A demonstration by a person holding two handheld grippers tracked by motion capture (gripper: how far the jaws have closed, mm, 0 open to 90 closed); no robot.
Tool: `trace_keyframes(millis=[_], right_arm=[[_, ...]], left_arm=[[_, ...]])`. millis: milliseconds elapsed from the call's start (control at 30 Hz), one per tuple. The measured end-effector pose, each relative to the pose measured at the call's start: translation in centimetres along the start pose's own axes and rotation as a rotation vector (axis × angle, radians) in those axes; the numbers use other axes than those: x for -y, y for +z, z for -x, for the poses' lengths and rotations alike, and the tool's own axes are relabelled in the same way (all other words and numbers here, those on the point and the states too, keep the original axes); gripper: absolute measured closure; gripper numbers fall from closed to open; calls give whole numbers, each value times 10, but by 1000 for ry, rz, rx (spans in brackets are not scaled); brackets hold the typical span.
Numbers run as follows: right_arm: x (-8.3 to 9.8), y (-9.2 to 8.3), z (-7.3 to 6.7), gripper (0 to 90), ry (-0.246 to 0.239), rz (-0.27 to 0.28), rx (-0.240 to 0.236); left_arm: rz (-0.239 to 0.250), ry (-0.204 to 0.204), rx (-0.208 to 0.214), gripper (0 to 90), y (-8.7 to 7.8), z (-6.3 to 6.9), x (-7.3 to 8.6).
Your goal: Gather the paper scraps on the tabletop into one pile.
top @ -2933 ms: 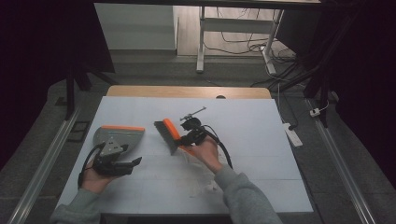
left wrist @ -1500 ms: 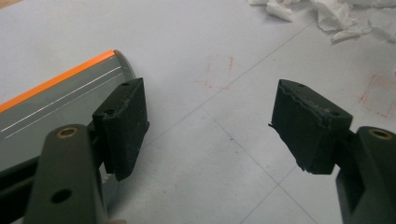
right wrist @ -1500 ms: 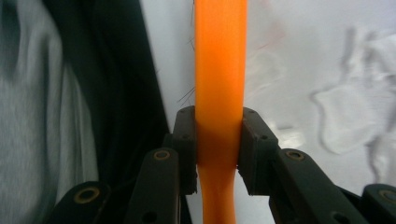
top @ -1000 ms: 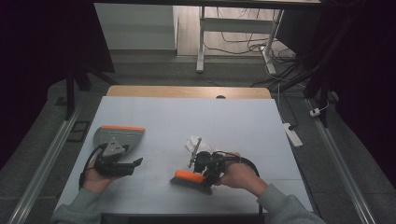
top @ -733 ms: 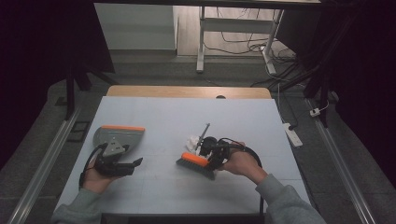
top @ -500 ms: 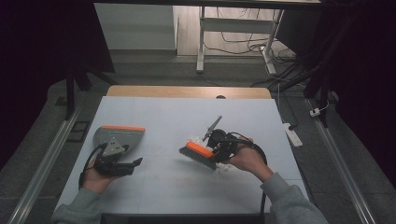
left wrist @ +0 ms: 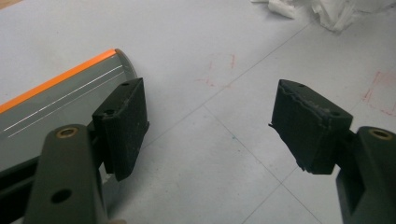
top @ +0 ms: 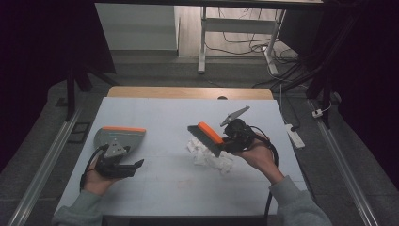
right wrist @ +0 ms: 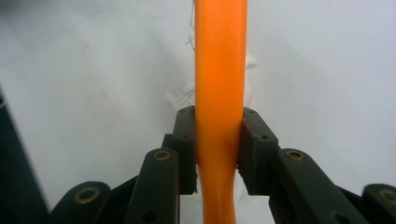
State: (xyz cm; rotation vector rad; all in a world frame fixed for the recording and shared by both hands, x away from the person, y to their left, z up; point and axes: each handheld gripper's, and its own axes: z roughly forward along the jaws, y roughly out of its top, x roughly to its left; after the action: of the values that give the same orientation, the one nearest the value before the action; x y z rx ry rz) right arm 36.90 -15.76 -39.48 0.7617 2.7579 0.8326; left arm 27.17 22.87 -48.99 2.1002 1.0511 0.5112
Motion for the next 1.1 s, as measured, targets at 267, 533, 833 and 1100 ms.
trace_keyframes(millis=[267,533,833,1100], right_arm=[[-30,36,-1,706,46,-30,-44],[-54,94,7,706,218,8,-130],[-38,112,31,706,332,-18,-64],[-20,64,21,706,277,76,-65]], left_arm=[[0,0,1,278,0,0,0],[0,0,2,279,0,-1,1],[4,-3,6,279,0,-2,1],[-3,5,2,277,1,0,0]])
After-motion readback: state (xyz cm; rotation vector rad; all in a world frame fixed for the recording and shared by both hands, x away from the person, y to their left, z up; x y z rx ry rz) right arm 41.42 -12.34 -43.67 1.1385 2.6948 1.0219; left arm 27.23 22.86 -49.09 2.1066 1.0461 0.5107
